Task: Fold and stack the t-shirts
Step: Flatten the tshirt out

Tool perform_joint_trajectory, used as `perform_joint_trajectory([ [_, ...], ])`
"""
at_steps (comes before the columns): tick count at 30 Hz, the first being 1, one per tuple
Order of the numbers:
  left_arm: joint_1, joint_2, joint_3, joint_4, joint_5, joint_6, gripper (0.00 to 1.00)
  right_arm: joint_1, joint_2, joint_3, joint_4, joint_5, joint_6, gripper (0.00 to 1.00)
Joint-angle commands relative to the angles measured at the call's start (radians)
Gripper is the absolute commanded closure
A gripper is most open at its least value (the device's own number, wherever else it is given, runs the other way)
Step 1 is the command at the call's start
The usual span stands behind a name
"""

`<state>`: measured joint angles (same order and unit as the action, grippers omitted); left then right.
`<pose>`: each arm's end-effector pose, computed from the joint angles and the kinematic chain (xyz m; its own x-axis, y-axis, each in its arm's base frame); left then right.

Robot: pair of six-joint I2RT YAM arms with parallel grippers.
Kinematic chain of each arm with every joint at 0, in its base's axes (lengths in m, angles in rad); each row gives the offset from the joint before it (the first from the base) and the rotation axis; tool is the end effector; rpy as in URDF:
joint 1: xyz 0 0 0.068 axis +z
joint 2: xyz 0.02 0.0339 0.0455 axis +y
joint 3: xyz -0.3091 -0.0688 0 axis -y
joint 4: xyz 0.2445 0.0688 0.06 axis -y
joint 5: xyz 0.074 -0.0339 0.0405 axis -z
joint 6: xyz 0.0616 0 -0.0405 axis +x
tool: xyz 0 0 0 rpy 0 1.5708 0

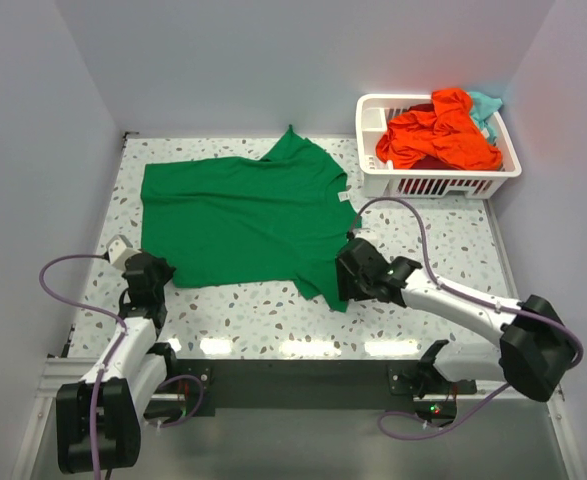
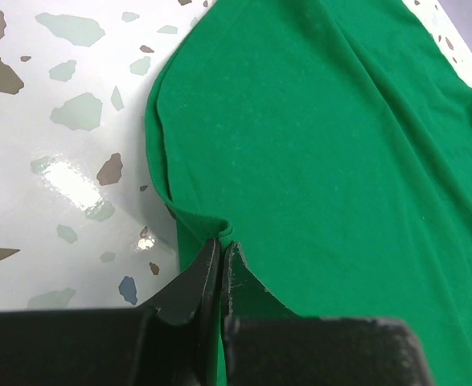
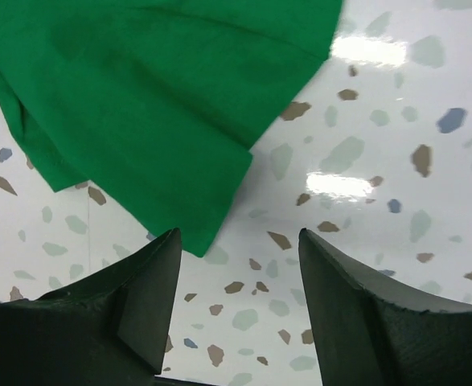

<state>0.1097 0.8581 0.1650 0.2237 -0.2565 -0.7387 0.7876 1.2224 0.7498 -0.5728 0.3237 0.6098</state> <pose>0.1608 0.0334 0.1769 -0.1097 -0.6673 -0.7366 -0.5473 0.6592 -0.5157 0.1733 0.1463 0.2316 -0.8207 -0.0547 -0.5687 -0.1089 0.9921 0.0617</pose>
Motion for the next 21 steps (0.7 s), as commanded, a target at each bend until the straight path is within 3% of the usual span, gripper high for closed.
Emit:
perform_joint_trajectory([
  [1, -0.004, 0.009, -0.01, 0.06, 0.005, 0.007, 1.0, 0.028, 0.046, -0.052, 0.115, -0.106, 0.027, 0.37],
  [16, -0.002, 0.022, -0.009, 0.071, 0.01, 0.007, 1.0, 0.038, 0.175, -0.107, 0.257, -0.17, 0.064, 0.44],
  [21, -0.004, 0.019, -0.009, 0.069, 0.008, 0.007, 1.0, 0.041, 0.172, -0.115, 0.241, -0.172, 0.071, 0.56],
])
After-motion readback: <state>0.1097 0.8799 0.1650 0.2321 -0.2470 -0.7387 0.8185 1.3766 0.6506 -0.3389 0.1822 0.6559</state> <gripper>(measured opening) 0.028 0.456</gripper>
